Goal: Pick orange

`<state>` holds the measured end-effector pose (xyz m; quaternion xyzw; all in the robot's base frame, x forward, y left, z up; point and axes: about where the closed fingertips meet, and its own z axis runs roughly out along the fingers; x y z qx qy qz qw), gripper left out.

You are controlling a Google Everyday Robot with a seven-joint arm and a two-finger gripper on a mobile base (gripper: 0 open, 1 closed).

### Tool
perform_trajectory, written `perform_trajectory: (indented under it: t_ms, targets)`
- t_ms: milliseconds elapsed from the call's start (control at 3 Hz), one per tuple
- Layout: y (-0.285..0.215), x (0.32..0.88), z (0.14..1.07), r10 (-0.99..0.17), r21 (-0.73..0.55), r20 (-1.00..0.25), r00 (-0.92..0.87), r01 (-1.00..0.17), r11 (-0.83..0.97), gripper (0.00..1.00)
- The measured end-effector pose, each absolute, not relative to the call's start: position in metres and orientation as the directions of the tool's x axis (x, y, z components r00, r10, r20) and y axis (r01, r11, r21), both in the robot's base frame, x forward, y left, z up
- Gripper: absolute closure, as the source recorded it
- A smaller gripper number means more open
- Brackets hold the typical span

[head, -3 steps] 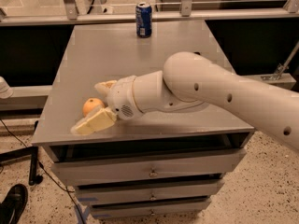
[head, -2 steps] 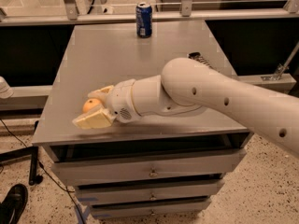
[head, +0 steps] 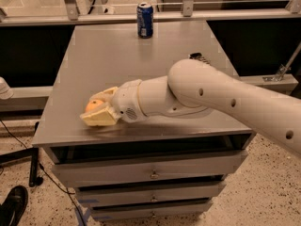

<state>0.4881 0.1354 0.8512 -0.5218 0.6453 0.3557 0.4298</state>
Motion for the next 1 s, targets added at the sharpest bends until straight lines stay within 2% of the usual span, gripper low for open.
perform_trajectory:
  t_ms: [333,667,1000]
  targets:
    - [0.123,0.516,0.885,-0.314,-0.017,-0.947,-0.059,-0.973,0.232,1.0]
    - [0.104,0.554,0.939,-0.244,-0.012,-0.968,-0.059,-0.96,0.281,1.0]
    - [0.098,0.564,0.963,-0.22,-0.029,-0.975,-0.04,-0.952,0.303,1.0]
